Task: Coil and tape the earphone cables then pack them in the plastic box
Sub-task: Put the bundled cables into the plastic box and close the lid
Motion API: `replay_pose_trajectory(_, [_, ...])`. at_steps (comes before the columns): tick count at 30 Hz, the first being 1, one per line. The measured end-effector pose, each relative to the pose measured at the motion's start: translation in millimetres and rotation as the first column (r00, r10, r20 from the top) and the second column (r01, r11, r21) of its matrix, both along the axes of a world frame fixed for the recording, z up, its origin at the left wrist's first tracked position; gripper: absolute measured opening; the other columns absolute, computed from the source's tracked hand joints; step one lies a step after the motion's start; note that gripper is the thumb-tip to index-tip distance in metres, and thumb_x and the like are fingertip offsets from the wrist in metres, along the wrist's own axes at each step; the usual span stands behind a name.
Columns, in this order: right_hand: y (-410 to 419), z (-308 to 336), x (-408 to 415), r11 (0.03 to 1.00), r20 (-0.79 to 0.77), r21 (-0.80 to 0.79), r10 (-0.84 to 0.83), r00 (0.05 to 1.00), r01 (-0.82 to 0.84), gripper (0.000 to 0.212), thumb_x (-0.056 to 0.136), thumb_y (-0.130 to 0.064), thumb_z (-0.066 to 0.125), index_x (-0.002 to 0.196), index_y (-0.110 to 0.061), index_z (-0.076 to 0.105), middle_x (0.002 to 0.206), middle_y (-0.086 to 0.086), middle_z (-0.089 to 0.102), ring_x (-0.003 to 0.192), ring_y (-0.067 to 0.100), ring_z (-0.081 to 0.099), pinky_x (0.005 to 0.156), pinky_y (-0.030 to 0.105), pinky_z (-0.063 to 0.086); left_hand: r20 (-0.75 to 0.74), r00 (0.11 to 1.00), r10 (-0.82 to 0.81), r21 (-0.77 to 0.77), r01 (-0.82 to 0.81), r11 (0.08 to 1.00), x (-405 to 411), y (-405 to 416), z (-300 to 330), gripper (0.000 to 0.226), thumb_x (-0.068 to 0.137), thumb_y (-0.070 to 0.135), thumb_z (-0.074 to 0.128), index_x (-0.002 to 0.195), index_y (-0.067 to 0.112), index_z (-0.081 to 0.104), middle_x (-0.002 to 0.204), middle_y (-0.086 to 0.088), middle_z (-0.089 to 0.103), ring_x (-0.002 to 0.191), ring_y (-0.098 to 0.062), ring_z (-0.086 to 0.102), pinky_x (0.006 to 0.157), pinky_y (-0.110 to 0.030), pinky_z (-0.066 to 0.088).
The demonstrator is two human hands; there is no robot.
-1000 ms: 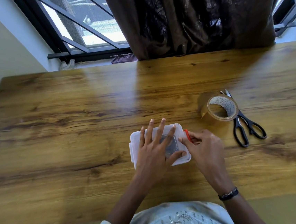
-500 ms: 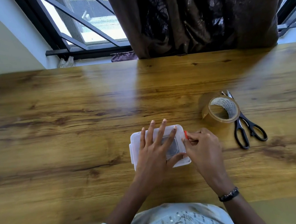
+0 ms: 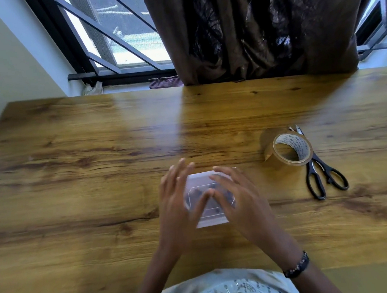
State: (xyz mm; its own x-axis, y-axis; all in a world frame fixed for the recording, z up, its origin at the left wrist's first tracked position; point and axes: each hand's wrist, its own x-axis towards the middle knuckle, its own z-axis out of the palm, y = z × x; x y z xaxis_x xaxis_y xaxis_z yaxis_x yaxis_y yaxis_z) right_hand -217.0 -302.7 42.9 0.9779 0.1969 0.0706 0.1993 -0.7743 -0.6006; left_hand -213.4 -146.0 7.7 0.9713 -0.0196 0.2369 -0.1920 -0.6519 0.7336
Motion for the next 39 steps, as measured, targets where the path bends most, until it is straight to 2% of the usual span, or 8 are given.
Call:
replay_pose_trajectory(2, [5.5,-4.6,1.9,0.995,-0.011,-0.019,0.1,0.995,-0.1,0.043,0.095,-0.036,0.056,0.134,-0.018,0.055,0.147,-0.002,0.046,0.139,0.012,0.034,0.111,0.014,0.011,-0.166,0.973,0.16,-0.291,-0.203,0.935,-7.6,20.5,-2.4,0.043,0.092,0.044,0.056,0.132,0.028,0.05,0.141,0.007,0.047,0.131,-0.004,0.039,0.11,-0.03,0.032])
replay_pose_trajectory(5, [13.7,-17.3,2.8,0.966,-0.059,-0.097,0.234,0.971,-0.238,0.054,0.095,-0.043,0.053,0.144,-0.022,0.043,0.156,-0.003,0.03,0.147,0.013,0.016,0.119,0.023,0.005,-0.437,0.872,0.221,-0.488,-0.436,0.756,-18.3,39.9,-7.5,0.027,0.095,0.023,0.057,0.121,0.027,0.056,0.125,0.006,0.059,0.119,-0.009,0.054,0.102,-0.036,0.044])
replay_pose_trajectory(10, [16.2,-31.0,1.6,0.946,-0.07,-0.172,0.265,0.962,-0.273,0.055,0.096,-0.046,0.049,0.145,-0.022,0.04,0.159,-0.003,0.022,0.149,0.014,0.008,0.12,0.044,0.014,-0.646,0.763,-0.023,-0.643,-0.528,0.556,-23.6,39.5,-9.8,0.028,0.093,0.016,0.058,0.121,0.012,0.059,0.121,-0.01,0.065,0.103,-0.015,0.065,0.085,-0.027,0.055])
replay_pose_trajectory(13, [16.5,-33.1,0.7,0.95,-0.052,-0.165,0.259,0.964,-0.264,0.054,0.096,-0.046,0.049,0.144,-0.021,0.043,0.158,-0.003,0.025,0.149,0.015,0.009,0.12,0.046,0.015,-0.679,0.721,-0.135,-0.656,-0.515,0.552,-23.5,37.0,-6.8,0.029,0.092,0.018,0.059,0.12,0.01,0.061,0.114,-0.012,0.068,0.094,-0.017,0.07,0.07,-0.023,0.057])
replay_pose_trajectory(18, [15.7,-35.4,-0.1,0.959,-0.052,-0.125,0.248,0.967,-0.253,0.053,0.097,-0.046,0.048,0.144,-0.022,0.042,0.159,-0.005,0.023,0.149,0.012,0.007,0.121,0.046,0.013,-0.717,0.684,-0.138,-0.65,-0.583,0.487,-19.3,40.6,-5.4,0.03,0.084,0.018,0.066,0.112,0.007,0.065,0.103,-0.013,0.072,0.088,-0.02,0.071,0.069,-0.028,0.059])
replay_pose_trajectory(22, [15.3,-37.7,0.0,0.958,-0.048,-0.134,0.248,0.967,-0.253,0.054,0.097,-0.047,0.047,0.145,-0.023,0.04,0.159,-0.006,0.022,0.149,0.011,0.005,0.121,0.045,0.012,-0.666,0.746,-0.012,-0.628,-0.552,0.548,-16.3,41.4,-5.2,0.026,0.077,0.012,0.074,0.102,0.008,0.068,0.087,-0.004,0.076,0.076,-0.014,0.072,0.059,-0.021,0.055])
replay_pose_trajectory(30, [14.6,-40.5,0.6,0.956,-0.039,-0.137,0.256,0.966,-0.259,0.055,0.097,-0.047,0.046,0.146,-0.024,0.037,0.158,-0.005,0.025,0.148,0.01,0.004,0.122,0.044,0.009,-0.438,0.872,0.219,-0.425,-0.415,0.804,-22.4,35.3,1.9,0.029,0.071,0.015,0.082,0.094,0.028,0.071,0.082,0.006,0.074,0.077,-0.004,0.069,0.066,-0.015,0.054])
replay_pose_trajectory(39, [16.2,-48.4,0.6,0.97,-0.036,-0.053,0.234,0.972,-0.236,0.054,0.096,-0.044,0.049,0.144,-0.022,0.041,0.157,-0.004,0.028,0.148,0.011,0.004,0.122,0.046,0.006,-0.173,0.923,0.344,-0.105,-0.364,0.925,-25.4,13.1,12.5,0.03,0.079,0.011,0.076,0.108,0.007,0.071,0.084,0.002,0.063,0.07,-0.003,0.062,0.062,-0.011,0.05])
